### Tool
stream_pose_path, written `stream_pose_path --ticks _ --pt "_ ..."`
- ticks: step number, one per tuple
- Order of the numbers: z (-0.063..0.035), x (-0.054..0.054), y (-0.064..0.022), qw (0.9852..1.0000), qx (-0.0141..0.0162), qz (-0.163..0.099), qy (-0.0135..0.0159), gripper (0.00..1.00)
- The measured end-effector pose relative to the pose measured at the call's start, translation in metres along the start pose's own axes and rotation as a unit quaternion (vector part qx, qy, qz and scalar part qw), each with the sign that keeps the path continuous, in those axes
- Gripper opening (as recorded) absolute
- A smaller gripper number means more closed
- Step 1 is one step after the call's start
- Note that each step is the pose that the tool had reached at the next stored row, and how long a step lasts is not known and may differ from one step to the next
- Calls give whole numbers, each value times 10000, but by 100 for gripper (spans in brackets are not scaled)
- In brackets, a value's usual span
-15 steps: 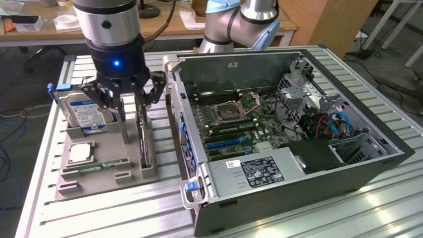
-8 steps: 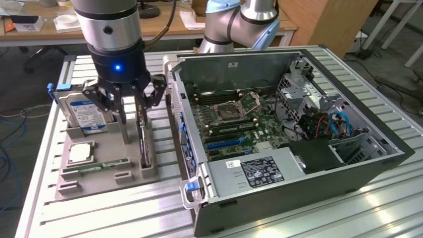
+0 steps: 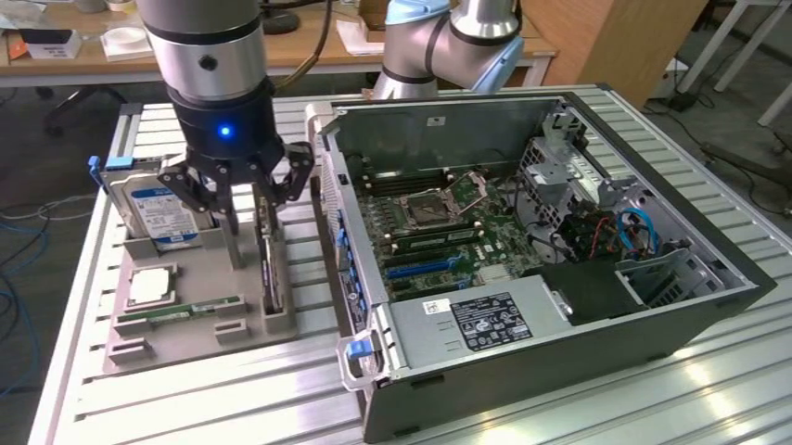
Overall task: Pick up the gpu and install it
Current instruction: 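Pick up the gpu and move the gpu toward the slot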
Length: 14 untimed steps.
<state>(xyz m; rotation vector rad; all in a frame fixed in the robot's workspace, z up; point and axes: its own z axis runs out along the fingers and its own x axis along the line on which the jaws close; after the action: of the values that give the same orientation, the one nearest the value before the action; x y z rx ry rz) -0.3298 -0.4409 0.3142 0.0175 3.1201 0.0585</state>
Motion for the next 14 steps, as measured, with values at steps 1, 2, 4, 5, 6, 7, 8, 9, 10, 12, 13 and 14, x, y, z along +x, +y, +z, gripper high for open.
stream_pose_path --ticks 1,2,4,5,6,7,8,9,10,12,13,14 --pt "6 -4 -2 10000 0 -1 0 47" --pt "14 -7 -3 10000 0 -2 0 47" --pt "28 -10 -9 10000 0 -3 0 47" --pt "35 -10 -11 10000 0 -3 0 47" --pt "41 -10 -15 10000 1 -3 1 47" --pt "50 -10 -22 10000 1 -4 1 47" --pt "62 -10 -27 10000 0 -4 0 47" --pt "74 -9 -29 10000 0 -3 -1 47" --pt "85 -8 -32 10000 0 -2 0 47" --pt "109 -9 -39 10000 0 -3 0 47" --pt "120 -9 -40 10000 0 -3 0 47" --pt "131 -8 -42 10000 0 -3 0 47"
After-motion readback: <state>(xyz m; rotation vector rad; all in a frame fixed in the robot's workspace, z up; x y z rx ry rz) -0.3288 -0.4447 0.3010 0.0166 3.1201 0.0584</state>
